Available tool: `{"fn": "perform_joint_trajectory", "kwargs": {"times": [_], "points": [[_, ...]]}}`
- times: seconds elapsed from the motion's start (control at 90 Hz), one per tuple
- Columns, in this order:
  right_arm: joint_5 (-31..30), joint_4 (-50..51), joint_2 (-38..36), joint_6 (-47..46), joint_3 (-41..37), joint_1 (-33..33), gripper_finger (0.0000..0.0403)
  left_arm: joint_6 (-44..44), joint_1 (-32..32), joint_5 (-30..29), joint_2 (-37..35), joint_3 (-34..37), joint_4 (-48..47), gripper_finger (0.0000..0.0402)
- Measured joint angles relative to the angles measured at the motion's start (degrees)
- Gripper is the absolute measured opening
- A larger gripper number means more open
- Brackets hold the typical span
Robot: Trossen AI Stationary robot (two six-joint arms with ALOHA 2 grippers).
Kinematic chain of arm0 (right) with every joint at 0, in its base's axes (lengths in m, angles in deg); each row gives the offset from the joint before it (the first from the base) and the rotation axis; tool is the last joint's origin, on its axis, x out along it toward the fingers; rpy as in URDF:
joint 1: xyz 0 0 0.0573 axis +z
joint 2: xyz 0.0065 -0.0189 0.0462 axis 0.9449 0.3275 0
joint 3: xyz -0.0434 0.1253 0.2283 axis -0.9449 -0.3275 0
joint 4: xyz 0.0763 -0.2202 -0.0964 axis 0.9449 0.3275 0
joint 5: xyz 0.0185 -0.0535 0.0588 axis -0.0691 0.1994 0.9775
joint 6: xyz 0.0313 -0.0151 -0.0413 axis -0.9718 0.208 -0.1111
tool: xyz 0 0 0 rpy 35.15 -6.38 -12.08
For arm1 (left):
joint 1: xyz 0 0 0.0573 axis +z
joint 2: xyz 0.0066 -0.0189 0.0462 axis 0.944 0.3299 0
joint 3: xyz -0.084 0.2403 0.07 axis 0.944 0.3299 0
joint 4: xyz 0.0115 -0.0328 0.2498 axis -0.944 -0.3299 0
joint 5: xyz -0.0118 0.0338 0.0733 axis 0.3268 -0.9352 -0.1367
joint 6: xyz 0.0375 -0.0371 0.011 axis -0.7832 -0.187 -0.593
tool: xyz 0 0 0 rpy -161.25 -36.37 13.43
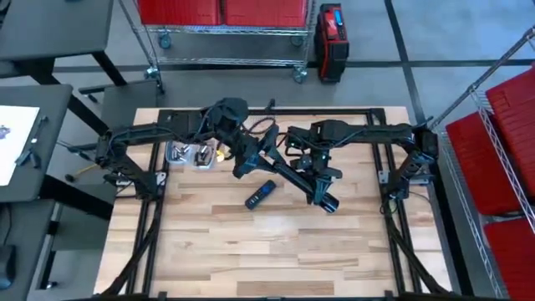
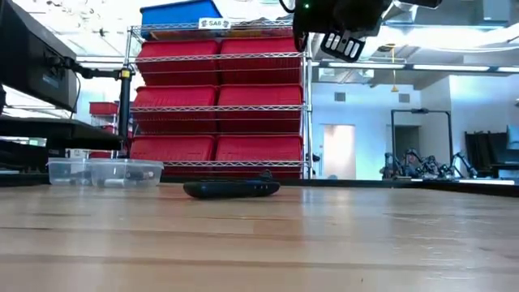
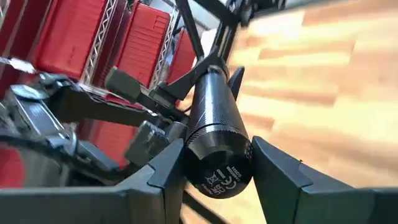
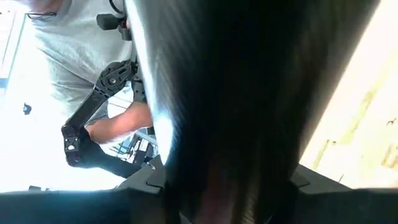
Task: Insert battery
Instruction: Close the flashlight's battery compartment
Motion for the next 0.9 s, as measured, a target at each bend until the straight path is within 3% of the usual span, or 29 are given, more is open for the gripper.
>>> {"fn": "perform_joint_trajectory", "kwargs": {"times": [0.233,0.478,0.533,0.611,0.9], "points": [[0.0,0.0,0.0,0.0,0.0,-0.3,0.0133,-25.0,-2.2,-9.2,-0.1,0.0,-0.2,0.0132],[0.8,-0.1,0.1,-0.7,0.0,-1.5,0.0133,-46.6,-2.4,-17.5,-0.2,0.0,0.3,0.0132],[1.1,-0.5,0.1,-2.2,0.0,-1.6,0.0133,-48.2,-2.4,-18.7,-0.1,0.0,0.8,0.0132],[1.2,-0.5,0.3,-2.9,0.1,-1.8,0.0132,-42.6,-2.4,-19.6,0.6,0.2,1.7,0.0135],[-1.7,-0.4,0.1,-1.2,0.2,-3.3,0.0132,3.6,-1.0,-31.4,-0.7,0.2,-3.0,0.0139]]}}
